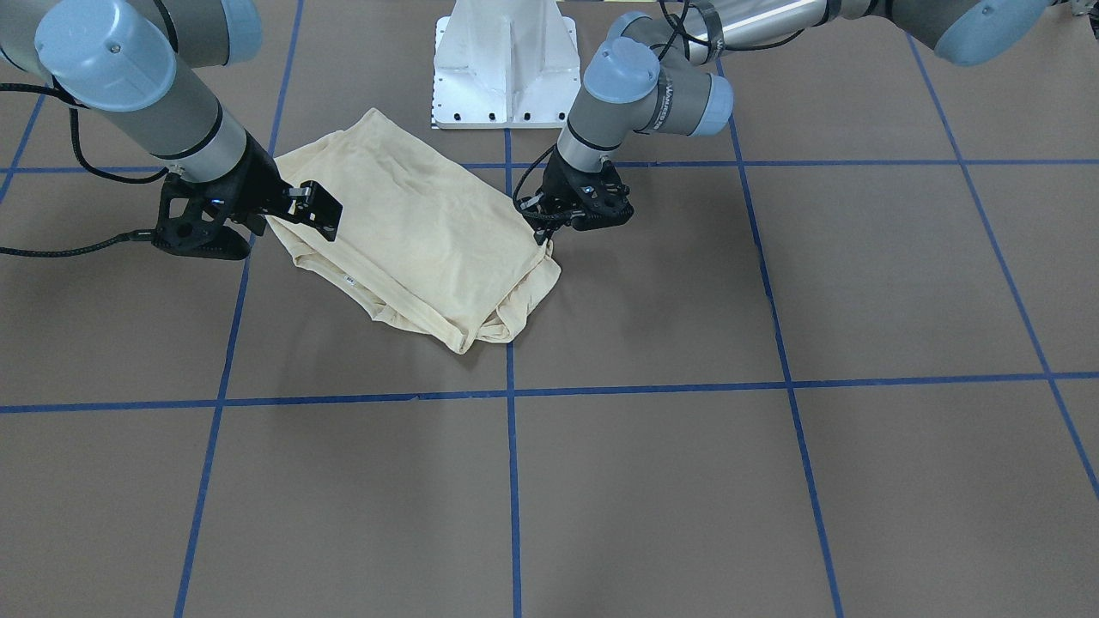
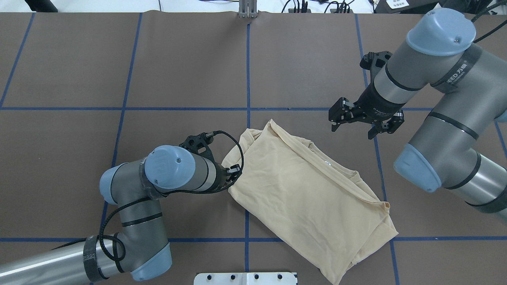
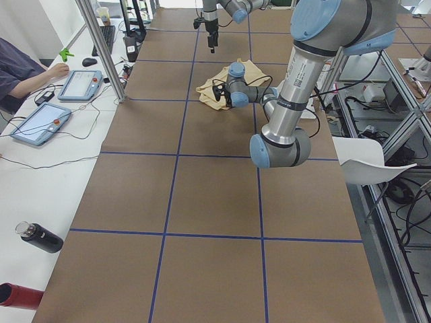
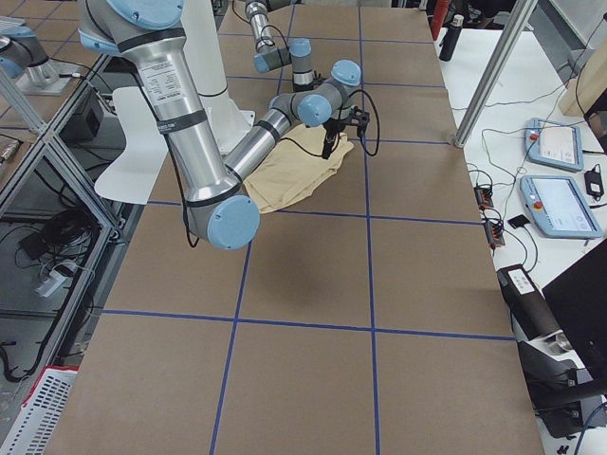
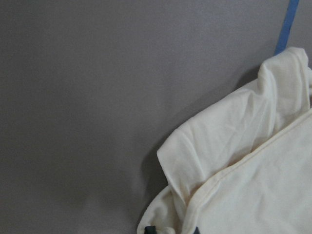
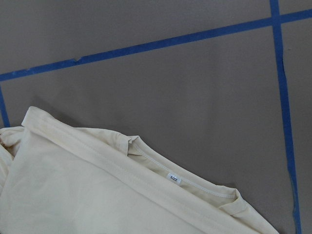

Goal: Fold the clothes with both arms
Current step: 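Pull the grasped corner away from the robot with the left gripper, straightening the shirt, then release the corner and raise the left gripper away from the shirt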

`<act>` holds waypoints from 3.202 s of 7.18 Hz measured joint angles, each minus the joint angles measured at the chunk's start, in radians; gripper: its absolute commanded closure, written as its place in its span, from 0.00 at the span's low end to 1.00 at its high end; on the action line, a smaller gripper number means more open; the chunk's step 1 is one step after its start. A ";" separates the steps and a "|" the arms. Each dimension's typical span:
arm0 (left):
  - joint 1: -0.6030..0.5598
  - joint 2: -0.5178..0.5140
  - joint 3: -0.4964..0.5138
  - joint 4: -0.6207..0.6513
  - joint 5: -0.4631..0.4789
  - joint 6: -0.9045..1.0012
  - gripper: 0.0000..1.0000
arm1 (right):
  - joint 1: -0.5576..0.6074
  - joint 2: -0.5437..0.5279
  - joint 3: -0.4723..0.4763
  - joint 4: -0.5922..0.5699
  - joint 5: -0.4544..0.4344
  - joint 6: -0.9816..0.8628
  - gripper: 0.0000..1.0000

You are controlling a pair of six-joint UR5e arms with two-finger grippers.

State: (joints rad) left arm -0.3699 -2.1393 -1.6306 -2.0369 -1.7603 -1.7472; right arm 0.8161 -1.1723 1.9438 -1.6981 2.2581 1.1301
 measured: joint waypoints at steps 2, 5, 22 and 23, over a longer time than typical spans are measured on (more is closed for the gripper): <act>-0.027 -0.007 -0.001 0.003 -0.001 -0.001 1.00 | 0.002 -0.001 0.000 0.000 -0.001 0.004 0.00; -0.143 -0.014 0.003 0.021 -0.028 0.017 1.00 | 0.012 0.004 -0.001 0.000 -0.003 0.044 0.00; -0.375 -0.266 0.520 -0.285 0.086 0.231 0.00 | 0.019 0.005 -0.018 0.060 -0.080 0.034 0.00; -0.392 -0.259 0.494 -0.269 0.075 0.234 0.00 | 0.010 0.005 -0.030 0.123 -0.096 0.038 0.00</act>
State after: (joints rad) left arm -0.7623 -2.3985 -1.1361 -2.3058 -1.6851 -1.5127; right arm 0.8259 -1.1672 1.9135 -1.5750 2.1618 1.1677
